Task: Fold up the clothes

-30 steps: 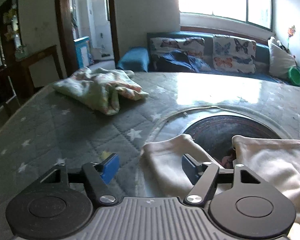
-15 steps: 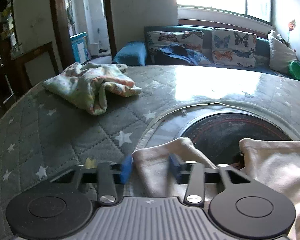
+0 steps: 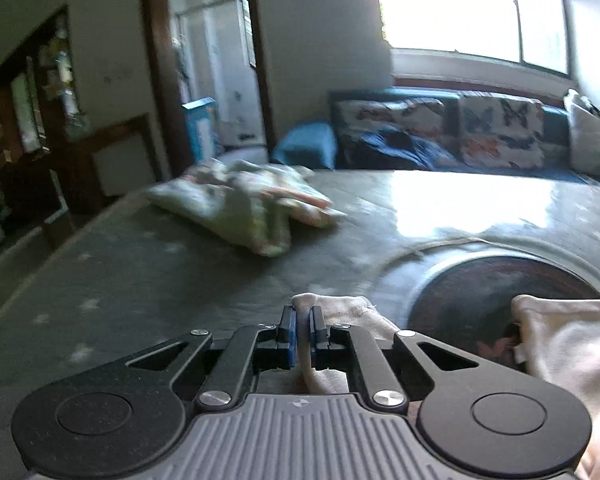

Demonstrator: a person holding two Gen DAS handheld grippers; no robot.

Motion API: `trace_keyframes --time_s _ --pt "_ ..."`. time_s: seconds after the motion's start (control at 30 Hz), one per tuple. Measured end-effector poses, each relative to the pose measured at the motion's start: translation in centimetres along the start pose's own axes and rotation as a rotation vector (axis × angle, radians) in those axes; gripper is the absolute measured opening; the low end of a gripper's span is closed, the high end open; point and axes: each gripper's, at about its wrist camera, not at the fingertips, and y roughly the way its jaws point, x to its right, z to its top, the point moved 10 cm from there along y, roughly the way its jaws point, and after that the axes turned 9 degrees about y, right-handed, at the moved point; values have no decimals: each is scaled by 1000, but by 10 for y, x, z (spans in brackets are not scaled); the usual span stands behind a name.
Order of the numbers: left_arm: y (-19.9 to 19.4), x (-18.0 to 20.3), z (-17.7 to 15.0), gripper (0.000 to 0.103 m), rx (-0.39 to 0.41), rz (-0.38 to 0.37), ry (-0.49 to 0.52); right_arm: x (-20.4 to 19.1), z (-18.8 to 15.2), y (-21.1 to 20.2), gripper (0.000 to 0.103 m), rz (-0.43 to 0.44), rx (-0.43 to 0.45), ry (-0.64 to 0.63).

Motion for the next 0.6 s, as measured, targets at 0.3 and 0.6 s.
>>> trace_keyframes --time_s 0.3,0.6 --pt "-54 -74 -40 7 13 185 -57 14 3 3 76 -45 32 57" --pt "-61 -110 -95 8 -144 256 -147 46 -4 10 79 -111 32 164"
